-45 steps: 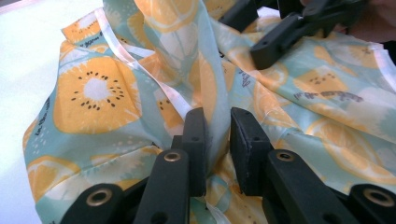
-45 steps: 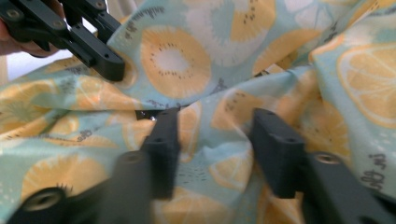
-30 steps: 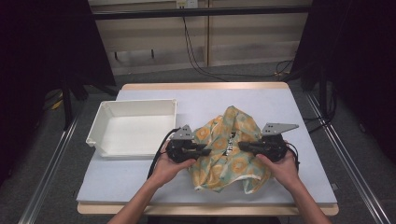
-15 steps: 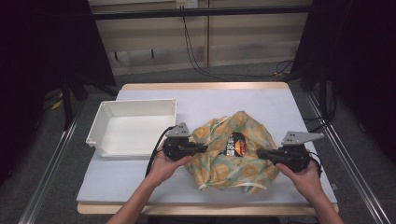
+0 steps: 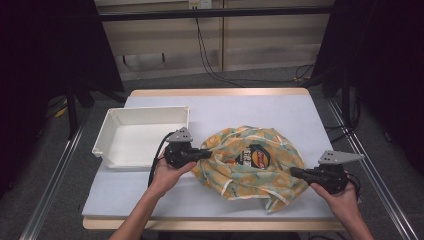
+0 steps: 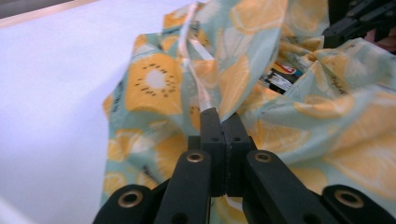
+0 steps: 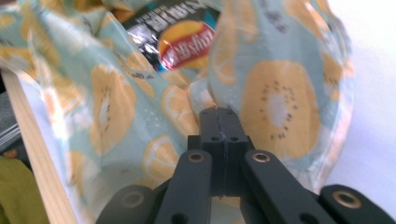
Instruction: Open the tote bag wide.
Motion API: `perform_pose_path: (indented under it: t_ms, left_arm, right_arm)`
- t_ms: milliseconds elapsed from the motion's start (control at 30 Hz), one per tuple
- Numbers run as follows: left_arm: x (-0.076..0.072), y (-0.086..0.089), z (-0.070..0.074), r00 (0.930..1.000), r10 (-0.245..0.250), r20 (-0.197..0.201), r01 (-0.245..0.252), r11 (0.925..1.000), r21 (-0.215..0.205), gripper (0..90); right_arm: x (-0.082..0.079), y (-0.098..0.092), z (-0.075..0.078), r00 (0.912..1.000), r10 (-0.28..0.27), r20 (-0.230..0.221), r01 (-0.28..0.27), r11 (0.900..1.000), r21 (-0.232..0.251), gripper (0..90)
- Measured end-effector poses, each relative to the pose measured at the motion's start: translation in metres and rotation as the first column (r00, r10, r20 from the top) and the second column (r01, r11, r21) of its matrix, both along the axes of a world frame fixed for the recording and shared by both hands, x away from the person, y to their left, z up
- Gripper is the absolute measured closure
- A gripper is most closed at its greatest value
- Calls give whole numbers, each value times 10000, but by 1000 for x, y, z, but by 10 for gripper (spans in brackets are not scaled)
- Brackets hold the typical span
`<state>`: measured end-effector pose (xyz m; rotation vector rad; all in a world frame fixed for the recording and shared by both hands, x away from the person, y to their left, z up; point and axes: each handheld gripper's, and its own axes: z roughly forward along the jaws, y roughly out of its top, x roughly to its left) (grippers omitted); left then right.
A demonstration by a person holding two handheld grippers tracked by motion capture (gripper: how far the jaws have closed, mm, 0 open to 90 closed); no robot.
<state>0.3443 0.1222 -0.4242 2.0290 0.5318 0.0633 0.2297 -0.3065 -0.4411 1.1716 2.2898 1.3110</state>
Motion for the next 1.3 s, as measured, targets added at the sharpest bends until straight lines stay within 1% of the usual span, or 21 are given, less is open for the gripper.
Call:
perform_pose_path:
  t_ms: [133,200,233,300,333,467,500,567,633,767,800,900,967,1033,1067,1133,1167,1200,1233,1267,1300]
  left_arm:
    - [4,10,2,9997,257,9,-257,9997,23,900]
    - [5,13,2,9998,203,-60,-204,9996,-185,900]
    - [5,12,2,9997,229,-28,-229,9997,-91,900]
    - [4,10,2,9996,279,-48,-279,9996,-27,900]
    - [4,8,1,9998,176,-95,-175,9998,32,900]
    - [3,7,0,9999,-79,-125,77,9998,-189,898]
    - [3,7,1,9997,-205,-100,203,9996,-186,895]
    - [1,4,1,9997,-231,-66,230,9994,-258,891]
    - [-1,2,2,9995,-317,-62,316,9993,-207,875]
    - [-4,-1,7,9991,-416,34,417,9987,-307,798]
    - [-5,-1,8,9990,-449,43,450,9982,-401,784]
    - [-9,-1,14,9993,-355,138,362,9976,-590,716]
    - [-11,1,19,9988,-418,265,434,9972,-607,692]
    - [-15,2,24,9985,-413,366,440,9961,-771,663]
    - [-17,3,28,9981,-399,469,432,9966,-703,656]
    - [-20,3,34,9968,-480,637,530,9955,-781,635]
    - [-20,3,34,9968,-480,637,530,9955,-781,628]
    - [-23,2,41,9956,-496,789,573,9935,-979,614]
    - [-23,1,44,9943,-591,886,679,9927,-1002,602]
    - [-24,-1,47,9935,-614,961,704,9931,-940,601]
    - [-24,-1,47,9935,-614,961,704,9931,-940,598]
  right_arm:
    - [-3,-8,-4,9996,-240,-143,235,9992,-311,900]
    - [-3,-14,-7,9992,-372,-147,367,9988,-323,900]
    - [-3,-16,-7,9989,-415,-232,409,9988,-254,900]
    - [-3,-17,-7,9989,-420,-220,413,9988,-277,900]
    - [-3,-15,-7,9989,-413,-234,402,9982,-455,900]
    - [-4,-10,-8,9997,-191,-136,189,9997,-133,900]
    - [-4,-8,-8,9999,-139,-89,139,9999,-74,900]
    - [-4,-5,-5,10000,-8,49,8,10000,42,900]
    - [-4,-3,-3,9999,66,115,-68,9999,143,896]
    - [-4,-2,0,9998,17,218,-22,9997,228,798]
    - [-5,-3,0,9997,19,245,-25,9997,247,777]
    - [-6,-4,5,9990,-145,418,128,9991,398,735]
    - [-8,-4,9,9981,-176,584,145,9985,528,714]
    - [-9,-3,14,9973,-28,728,-15,9982,593,672]
    - [-10,-2,17,9970,-7,769,-42,9980,633,666]
    - [-11,0,21,9958,115,905,-176,9976,663,657]
    - [-11,2,23,9954,148,946,-211,9976,660,644]
    - [-12,3,24,9951,150,974,-219,9973,696,630]
    - [-12,4,26,9947,162,1013,-234,9973,695,616]
    - [-11,4,29,9935,180,1123,-253,9976,643,616]
    - [-11,4,29,9935,180,1123,-253,9976,643,616]
